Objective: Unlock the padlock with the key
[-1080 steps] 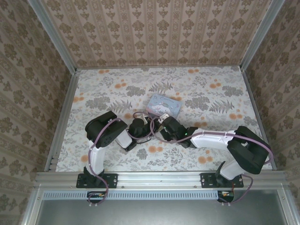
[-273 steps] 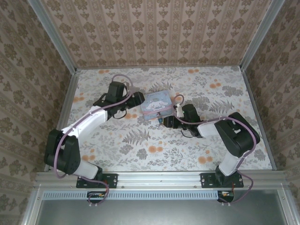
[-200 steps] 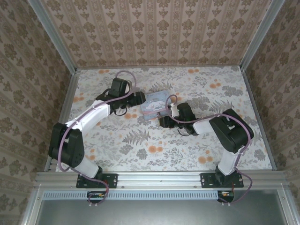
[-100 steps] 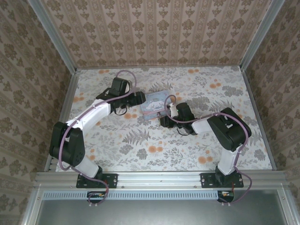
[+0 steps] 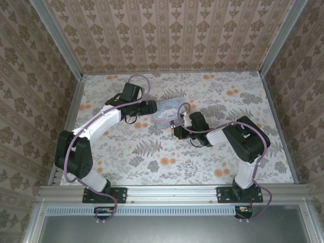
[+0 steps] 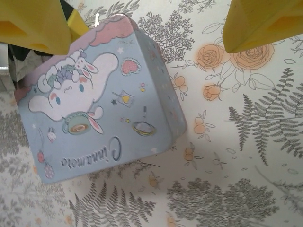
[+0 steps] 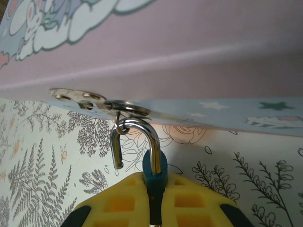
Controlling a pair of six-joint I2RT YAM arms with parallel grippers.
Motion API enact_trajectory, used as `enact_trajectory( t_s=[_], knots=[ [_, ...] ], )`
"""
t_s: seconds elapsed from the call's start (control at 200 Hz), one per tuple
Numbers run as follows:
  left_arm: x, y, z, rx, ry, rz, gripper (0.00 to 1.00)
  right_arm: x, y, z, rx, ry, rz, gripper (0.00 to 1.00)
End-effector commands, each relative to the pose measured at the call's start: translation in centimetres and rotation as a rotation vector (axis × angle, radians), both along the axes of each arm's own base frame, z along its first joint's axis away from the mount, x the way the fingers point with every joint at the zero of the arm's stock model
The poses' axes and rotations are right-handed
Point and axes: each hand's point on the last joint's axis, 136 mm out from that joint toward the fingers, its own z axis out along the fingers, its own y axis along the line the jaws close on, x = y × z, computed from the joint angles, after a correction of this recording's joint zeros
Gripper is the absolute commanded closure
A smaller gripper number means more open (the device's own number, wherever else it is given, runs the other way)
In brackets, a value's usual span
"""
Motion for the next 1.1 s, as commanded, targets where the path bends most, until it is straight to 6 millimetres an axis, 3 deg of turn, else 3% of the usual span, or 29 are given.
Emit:
enact_trajectory(
  t_s=[0.0,0.22,0.48,1.095],
  knots=[
    [-0.5,-0.7,-0.5,0.188,-0.031,-0.087,0.15,-0.3,-1.2,-0.7,-0.016,0.04,-0.082,1.0],
    [-0.3,-2.3,-1.9,0.397,-0.062,-0.14,0.15,-0.4,-2.1,-1.2,0.007,0.091,-0.174,1.0],
    [-0.1,-2.9,-4.2,0.494,-0.04,-0.147,0.15,-0.6,-3.4,-1.7,0.032,0.139,-0.287,1.0],
    [-3.8,-4.2,-9.7,0.578,0.04,-0.23,0.19,0.6,-4.7,-1.2,0.093,0.142,-0.447,1.0]
  ],
)
